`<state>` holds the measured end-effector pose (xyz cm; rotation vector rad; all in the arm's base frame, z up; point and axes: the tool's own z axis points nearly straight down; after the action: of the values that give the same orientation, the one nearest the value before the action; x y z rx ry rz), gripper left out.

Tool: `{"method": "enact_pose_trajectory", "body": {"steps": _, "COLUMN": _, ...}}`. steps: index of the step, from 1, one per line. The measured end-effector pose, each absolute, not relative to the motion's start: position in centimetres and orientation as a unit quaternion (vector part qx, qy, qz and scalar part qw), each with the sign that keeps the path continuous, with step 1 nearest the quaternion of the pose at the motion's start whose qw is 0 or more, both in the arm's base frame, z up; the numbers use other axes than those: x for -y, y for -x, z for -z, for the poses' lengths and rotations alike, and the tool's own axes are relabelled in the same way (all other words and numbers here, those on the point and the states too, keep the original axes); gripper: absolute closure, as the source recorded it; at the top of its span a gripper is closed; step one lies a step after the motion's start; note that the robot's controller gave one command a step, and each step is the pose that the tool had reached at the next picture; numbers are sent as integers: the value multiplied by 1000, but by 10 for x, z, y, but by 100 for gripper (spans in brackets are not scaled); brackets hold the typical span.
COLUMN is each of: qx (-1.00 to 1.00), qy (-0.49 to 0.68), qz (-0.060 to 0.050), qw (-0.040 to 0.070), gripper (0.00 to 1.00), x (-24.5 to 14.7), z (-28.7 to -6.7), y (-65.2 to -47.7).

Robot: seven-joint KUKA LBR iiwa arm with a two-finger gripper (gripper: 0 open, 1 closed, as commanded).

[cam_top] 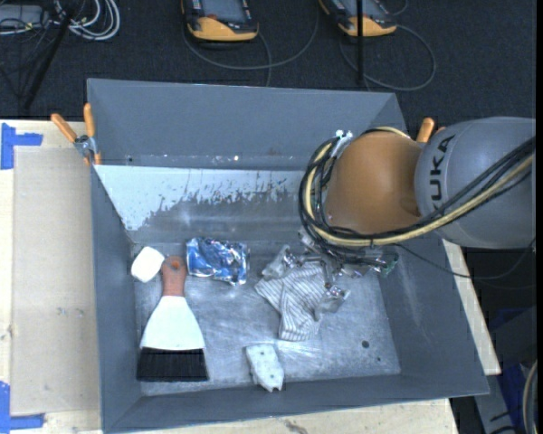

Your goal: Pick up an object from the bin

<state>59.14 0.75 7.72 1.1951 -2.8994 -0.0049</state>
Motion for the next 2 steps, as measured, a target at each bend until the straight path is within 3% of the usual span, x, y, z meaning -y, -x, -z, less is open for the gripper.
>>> {"method": "enact_pose_trajectory", "body": {"steps": 1, "qx": 927, "qy": -375, "qz": -3, "qw": 4, "gripper": 100, "x": -3, "z": -80, "y": -596}}
{"method": "enact_pose_trajectory", "body": {"steps": 2, "qx": 927, "qy": -375, "qz": -3, "qw": 4, "gripper": 100, "x": -3, "z": -80, "y": -596}}
